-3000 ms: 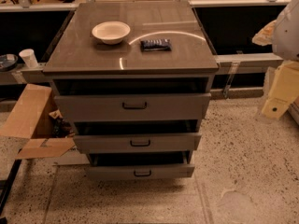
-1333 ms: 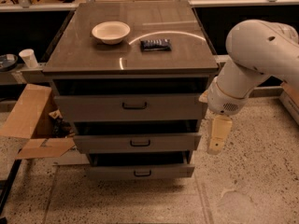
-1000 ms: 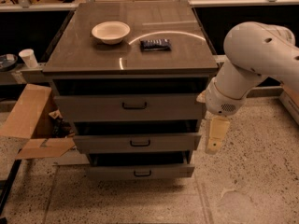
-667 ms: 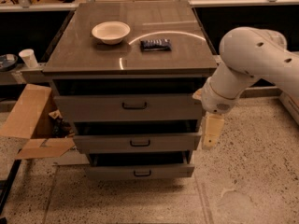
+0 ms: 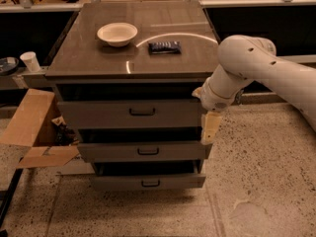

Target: Open top drawer

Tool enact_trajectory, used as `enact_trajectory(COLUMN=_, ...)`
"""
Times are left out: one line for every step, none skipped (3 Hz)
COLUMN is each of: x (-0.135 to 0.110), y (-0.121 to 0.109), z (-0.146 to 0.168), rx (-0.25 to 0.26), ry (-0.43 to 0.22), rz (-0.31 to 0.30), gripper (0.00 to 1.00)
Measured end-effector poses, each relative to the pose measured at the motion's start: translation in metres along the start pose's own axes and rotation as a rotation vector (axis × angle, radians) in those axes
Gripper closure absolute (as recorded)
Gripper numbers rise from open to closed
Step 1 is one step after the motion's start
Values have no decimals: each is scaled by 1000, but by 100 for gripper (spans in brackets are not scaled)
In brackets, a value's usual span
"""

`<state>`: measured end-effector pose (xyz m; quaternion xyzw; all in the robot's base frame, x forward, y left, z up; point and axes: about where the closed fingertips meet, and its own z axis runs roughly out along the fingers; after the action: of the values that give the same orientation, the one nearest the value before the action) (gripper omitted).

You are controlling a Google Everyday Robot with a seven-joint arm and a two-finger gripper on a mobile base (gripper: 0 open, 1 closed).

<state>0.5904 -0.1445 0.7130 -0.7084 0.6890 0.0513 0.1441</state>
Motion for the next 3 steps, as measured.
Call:
enact_trajectory(x=0, y=0, z=0, rx=0, ry=0, rz=0, gripper=0)
enact_trajectory(x=7, y=-14, z=15, rx=17, ry=-9, rz=18, gripper=0)
enact_trajectory(x=16, y=-39, z=35, rx=43, ry=-26, rz=38, gripper=0)
